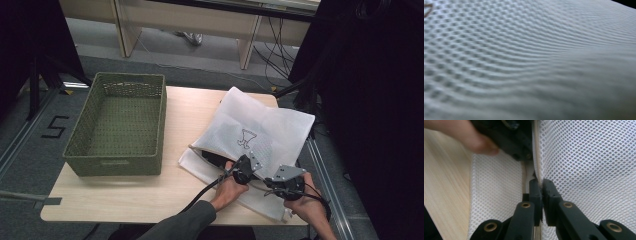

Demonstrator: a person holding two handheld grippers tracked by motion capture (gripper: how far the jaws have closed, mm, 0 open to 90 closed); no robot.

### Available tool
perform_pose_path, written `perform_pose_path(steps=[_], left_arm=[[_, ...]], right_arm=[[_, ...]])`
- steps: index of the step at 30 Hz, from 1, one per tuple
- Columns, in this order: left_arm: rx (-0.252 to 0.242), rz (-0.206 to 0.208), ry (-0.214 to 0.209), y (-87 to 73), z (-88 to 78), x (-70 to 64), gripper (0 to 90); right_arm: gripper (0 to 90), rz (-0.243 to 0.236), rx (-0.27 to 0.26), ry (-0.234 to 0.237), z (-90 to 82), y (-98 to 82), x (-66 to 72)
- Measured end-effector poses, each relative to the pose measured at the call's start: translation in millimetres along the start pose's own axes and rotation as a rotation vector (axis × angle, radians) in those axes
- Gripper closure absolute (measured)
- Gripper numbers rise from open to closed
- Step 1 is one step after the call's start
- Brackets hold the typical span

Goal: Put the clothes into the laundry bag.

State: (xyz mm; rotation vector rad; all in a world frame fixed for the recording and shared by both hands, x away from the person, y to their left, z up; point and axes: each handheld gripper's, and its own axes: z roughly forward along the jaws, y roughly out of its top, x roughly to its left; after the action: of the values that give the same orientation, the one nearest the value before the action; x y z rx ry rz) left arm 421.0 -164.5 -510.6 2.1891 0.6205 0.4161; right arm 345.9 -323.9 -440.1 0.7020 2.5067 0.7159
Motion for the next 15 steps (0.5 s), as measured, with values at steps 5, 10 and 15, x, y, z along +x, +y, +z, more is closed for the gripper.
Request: perform_pose_path(steps=[5, 10, 15], left_arm=[[-0.042, -0.029, 0.047, 3.2, 4.2, 1.1, 87.3], [-0.030, 0.002, 0.008, 0.3, -6.2, -2.5, 76.6], [-0.004, 0.035, -0.021, -11.9, -38.6, 0.8, 62.5]], right_arm=[[87.5, -0.007, 0.015, 0.017, 0.1, 0.9, -0.7], [87.5, 0.009, 0.004, 0.014, 0.8, -0.9, -0.7], [87.4, 0.021, 0.005, 0.012, 1.3, -1.3, 0.1]])
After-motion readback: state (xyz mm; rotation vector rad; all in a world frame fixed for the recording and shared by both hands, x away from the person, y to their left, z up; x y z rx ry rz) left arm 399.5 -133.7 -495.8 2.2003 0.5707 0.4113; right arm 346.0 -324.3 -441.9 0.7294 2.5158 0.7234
